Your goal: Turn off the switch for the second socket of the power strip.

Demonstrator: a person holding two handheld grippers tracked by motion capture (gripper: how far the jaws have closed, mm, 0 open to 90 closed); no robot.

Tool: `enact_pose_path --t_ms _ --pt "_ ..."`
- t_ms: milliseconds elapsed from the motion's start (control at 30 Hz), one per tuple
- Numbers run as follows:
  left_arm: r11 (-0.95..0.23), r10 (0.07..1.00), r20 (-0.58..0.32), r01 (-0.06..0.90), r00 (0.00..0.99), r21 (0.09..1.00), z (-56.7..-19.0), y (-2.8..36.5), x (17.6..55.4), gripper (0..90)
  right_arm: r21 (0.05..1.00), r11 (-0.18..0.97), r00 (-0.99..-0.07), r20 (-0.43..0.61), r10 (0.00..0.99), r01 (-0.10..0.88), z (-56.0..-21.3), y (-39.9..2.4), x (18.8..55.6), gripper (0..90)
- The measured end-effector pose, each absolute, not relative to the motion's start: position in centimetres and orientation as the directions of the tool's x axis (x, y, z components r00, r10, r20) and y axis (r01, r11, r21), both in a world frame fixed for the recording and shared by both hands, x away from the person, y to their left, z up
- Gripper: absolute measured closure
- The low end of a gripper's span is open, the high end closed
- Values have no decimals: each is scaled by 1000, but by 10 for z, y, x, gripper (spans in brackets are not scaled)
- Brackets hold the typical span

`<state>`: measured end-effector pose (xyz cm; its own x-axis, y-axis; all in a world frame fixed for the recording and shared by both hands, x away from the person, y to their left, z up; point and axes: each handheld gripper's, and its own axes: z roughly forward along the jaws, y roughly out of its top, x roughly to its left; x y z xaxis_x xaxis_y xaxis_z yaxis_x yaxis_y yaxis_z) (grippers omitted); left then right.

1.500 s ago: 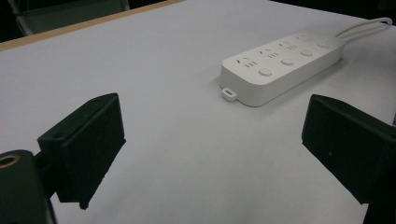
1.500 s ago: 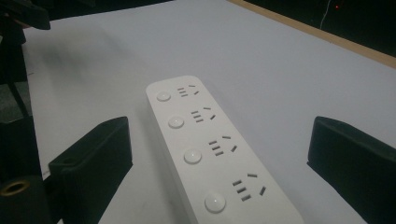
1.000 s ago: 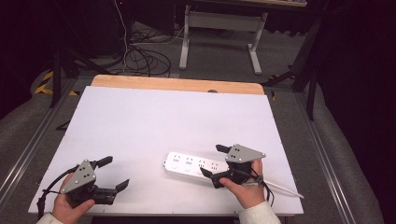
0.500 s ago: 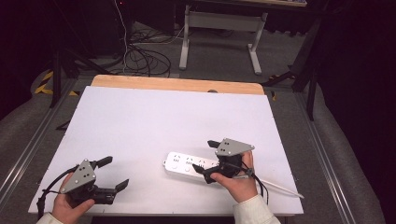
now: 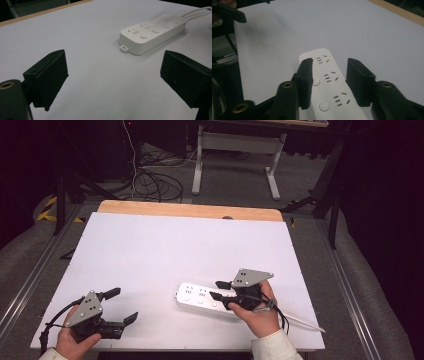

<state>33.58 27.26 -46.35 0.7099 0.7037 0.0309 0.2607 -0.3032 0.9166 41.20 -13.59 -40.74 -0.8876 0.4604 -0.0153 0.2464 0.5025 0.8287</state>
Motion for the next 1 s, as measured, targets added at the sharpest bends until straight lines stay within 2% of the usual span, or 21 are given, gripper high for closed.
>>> enact_pose_path --t_ms 200,433,633,1000 --pt "-304 705 31 262 708 916 -463 273 336 82 778 578 -907 -24 420 247 -404 -130 413 896" --pt "-302 712 33 263 701 916 -463 273 335 85 732 621 -906 -13 423 280 -406 -126 412 900" --pt "-306 712 32 269 702 913 -463 273 335 86 651 688 -905 -5 425 319 -410 -119 415 900" --pt "-311 709 30 274 705 910 -464 273 336 86 589 723 -893 -5 450 361 -423 -113 423 900"
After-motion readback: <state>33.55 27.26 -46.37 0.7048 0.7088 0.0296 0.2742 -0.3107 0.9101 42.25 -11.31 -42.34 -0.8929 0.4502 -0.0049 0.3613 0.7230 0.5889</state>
